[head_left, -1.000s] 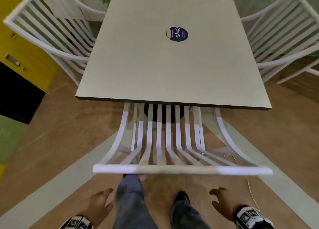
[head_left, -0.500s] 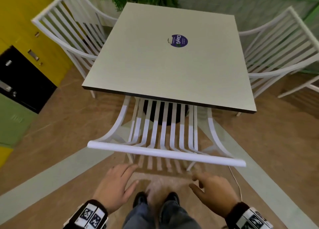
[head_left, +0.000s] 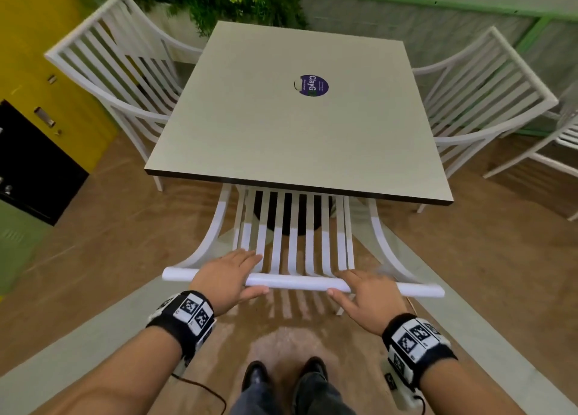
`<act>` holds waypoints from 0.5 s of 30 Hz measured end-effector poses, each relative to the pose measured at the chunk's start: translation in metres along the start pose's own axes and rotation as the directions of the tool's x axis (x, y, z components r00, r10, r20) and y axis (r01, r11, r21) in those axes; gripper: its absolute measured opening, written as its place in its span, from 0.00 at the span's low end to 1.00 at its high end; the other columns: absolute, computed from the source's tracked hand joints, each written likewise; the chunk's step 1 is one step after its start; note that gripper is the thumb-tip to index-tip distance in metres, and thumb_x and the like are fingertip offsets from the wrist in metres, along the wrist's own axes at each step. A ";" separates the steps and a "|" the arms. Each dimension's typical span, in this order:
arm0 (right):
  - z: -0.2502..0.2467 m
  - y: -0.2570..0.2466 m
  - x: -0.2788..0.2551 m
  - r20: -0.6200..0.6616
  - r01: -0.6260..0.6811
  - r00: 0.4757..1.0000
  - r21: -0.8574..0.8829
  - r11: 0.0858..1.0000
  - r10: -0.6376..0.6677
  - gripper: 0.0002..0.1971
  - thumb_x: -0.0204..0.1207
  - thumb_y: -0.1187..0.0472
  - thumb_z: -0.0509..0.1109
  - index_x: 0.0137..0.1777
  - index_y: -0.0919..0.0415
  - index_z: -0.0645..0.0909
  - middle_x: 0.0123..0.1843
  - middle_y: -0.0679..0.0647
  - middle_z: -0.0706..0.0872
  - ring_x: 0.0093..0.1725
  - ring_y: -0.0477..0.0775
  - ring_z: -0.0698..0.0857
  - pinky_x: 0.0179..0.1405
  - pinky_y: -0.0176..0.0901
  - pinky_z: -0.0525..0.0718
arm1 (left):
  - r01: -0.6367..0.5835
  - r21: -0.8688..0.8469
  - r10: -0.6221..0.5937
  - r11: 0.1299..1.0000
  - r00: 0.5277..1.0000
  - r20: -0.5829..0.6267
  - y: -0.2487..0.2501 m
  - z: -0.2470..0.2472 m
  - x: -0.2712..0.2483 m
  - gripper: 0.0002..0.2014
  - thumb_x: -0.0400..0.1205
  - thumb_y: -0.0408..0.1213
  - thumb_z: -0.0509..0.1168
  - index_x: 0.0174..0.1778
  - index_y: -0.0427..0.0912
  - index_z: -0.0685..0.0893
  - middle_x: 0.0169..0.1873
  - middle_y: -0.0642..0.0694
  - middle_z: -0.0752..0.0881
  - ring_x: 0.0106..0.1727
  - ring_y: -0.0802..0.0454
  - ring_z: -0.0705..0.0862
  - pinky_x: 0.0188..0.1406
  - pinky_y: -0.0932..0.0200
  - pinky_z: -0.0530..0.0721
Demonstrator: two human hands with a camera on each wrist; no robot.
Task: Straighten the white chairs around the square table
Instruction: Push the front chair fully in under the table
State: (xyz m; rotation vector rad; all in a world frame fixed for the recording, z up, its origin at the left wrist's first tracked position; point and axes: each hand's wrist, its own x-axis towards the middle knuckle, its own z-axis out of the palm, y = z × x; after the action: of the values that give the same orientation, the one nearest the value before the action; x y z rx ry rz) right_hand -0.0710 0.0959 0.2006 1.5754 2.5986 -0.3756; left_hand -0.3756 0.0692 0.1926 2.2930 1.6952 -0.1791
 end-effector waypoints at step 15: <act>0.019 -0.026 0.013 -0.090 -0.005 0.996 -0.025 1.000 0.003 0.29 0.73 0.26 0.43 0.43 0.46 0.76 0.32 0.44 0.80 0.29 0.47 0.77 0.25 0.41 0.74 | -0.007 0.088 0.004 0.996 0.999 0.037 -0.036 -0.005 -0.002 0.36 0.67 0.79 0.33 0.43 0.54 0.73 0.39 0.54 0.85 0.35 0.55 0.78 0.36 0.60 0.75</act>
State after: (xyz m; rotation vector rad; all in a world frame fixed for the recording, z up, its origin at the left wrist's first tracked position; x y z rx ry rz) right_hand -0.1011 0.0906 0.1838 1.6258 2.6539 -0.2763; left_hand -0.4108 0.0782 0.1924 2.3420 1.6952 -0.2987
